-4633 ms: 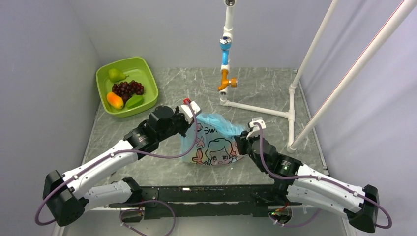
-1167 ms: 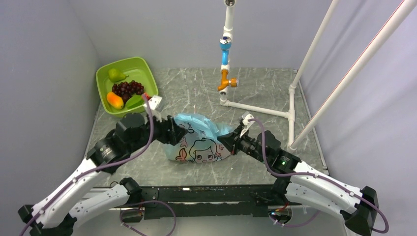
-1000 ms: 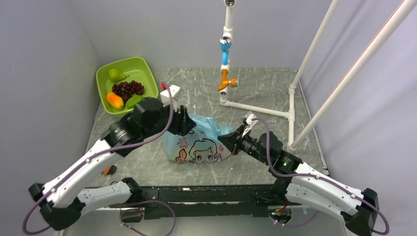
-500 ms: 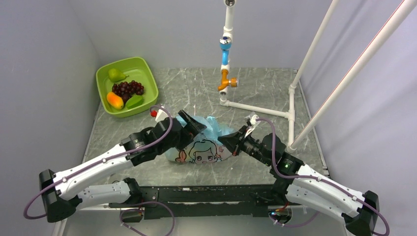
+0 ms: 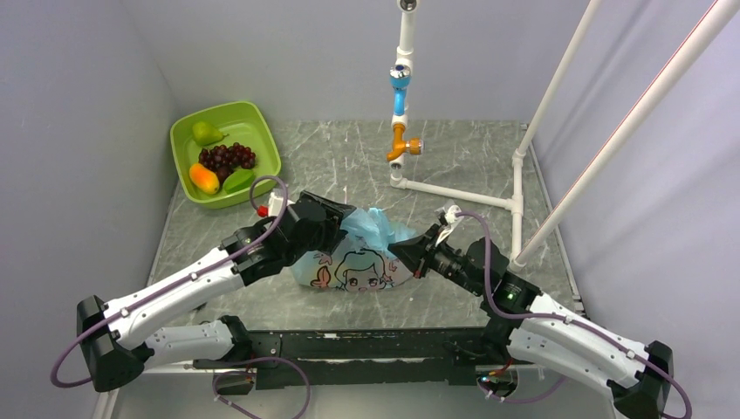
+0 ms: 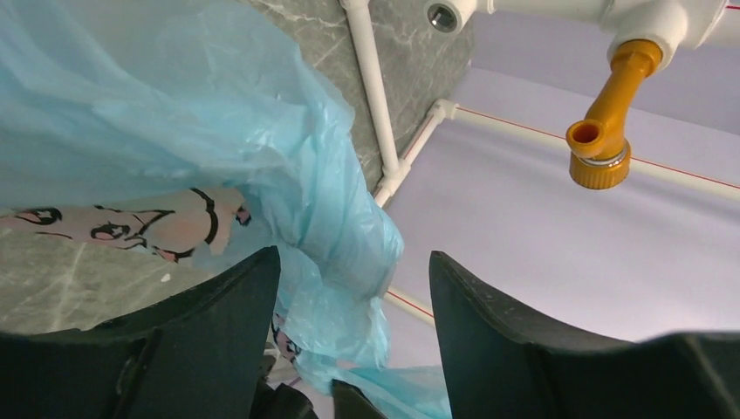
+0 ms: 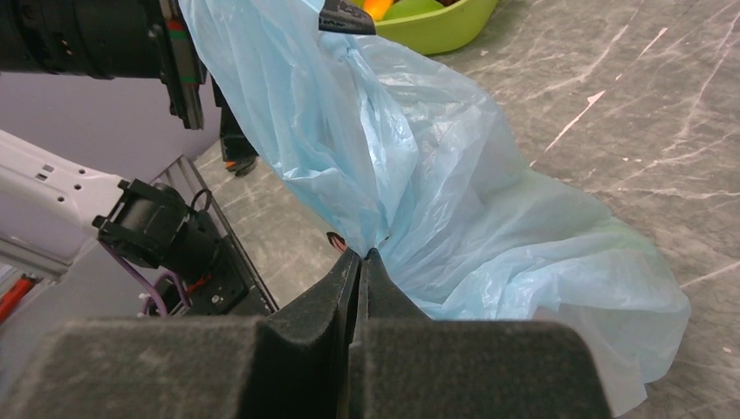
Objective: Take the fake fruits out of the plastic bag
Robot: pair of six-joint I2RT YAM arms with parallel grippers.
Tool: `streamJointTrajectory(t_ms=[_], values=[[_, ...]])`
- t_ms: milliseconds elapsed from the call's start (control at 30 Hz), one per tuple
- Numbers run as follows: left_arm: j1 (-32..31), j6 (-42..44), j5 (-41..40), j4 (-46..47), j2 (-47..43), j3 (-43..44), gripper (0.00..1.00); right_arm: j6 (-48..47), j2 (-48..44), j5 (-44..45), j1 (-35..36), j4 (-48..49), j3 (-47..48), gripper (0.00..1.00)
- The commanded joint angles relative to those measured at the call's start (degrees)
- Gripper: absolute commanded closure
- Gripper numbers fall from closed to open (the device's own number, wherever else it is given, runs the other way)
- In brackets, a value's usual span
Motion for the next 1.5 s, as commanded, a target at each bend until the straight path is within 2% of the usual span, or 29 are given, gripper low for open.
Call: streamJointTrajectory(t_ms=[0,67,167,267,300,333,367,400,533,633,700,767,800,900,967,1000,1067,1167,1233,1333,1467], values=[[0.75,-2.34,2.61,4.08,1.05,0.25,0.32,-1.28,1.46,0.30,-0.02,1.84,-0.27,1.00],[1.15,0.00,3.64,7.62,1.62,-0.70,0.40,-1.54,2.61,0.58,0.00,2.06,0.01,1.00],[2.97,4.03,7.02,11.43,2.02,-2.27,0.59,-1.17,3.25,2.07,-0.03,0.59,0.99,1.00],[5.51,7.50,11.93,15.89,1.30,-4.88,0.64,-0.66,1.56,4.30,-0.02,-0.55,0.74,1.00],[6.58,8.17,13.96,17.22,1.03,-5.77,0.72,-0.51,0.85,4.56,-0.02,-0.95,0.58,1.00],[7.43,8.76,15.82,18.62,0.49,-6.87,0.86,-0.53,0.21,4.91,-0.02,-1.69,0.64,1.00],[8.22,9.73,17.10,20.00,-0.19,-7.95,0.95,-0.43,-0.50,5.91,0.00,-2.71,0.75,1.00],[9.13,11.17,18.27,21.28,-1.09,-8.88,1.00,-0.03,-1.34,7.27,0.01,-4.11,0.76,1.00],[14.38,23.35,26.91,30.82,-6.67,-13.04,1.00,3.74,-7.26,15.15,0.00,-11.06,-1.52,1.00],[18.60,34.95,34.43,36.89,-13.85,-15.96,1.00,6.71,-12.26,16.29,-0.06,-15.00,-4.51,1.00],[20.35,38.69,35.72,32.90,-17.90,-15.98,1.00,9.74,-14.33,13.83,-0.02,-17.08,-5.87,1.00],[22.01,38.72,37.42,29.21,-20.68,-16.65,1.00,12.24,-14.95,10.05,-0.02,-17.59,-7.56,0.99],[22.29,37.48,38.51,29.63,-21.65,-17.87,1.00,13.15,-14.87,6.70,-0.03,-16.99,-8.73,0.96],[22.40,33.31,44.17,39.63,-22.96,-22.98,1.00,12.86,-12.80,-1.91,-0.02,-14.61,-9.73,0.81],[22.36,31.63,47.22,44.01,-22.58,-24.98,1.00,12.37,-11.21,-3.11,0.04,-17.88,-6.68,0.71],[22.40,31.51,48.33,44.33,-22.17,-25.22,1.00,12.42,-10.58,-2.10,-0.04,-20.93,-4.53,0.62],[22.42,32.90,49.51,43.25,-21.93,-24.89,1.00,12.84,-8.62,0.95,-0.08,-27.33,0.78,0.38],[22.36,34.60,49.85,42.08,-22.81,-25.06,1.00,13.03,-4.03,6.20,-0.02,-37.37,9.81,0.19],[22.36,35.38,49.56,41.47,-23.72,-25.49,1.00,14.57,-1.31,9.93,-0.09,-42.76,16.99,0.03],[22.40,36.52,48.52,39.15,-24.63,-25.60,1.00,14.70,3.08,12.34,-0.09,-47.31,25.69,0.01],[22.43,37.88,48.05,38.41,-24.45,-24.93,1.00,14.94,9.67,7.46,-0.12,-48.40,34.05,0.01]])
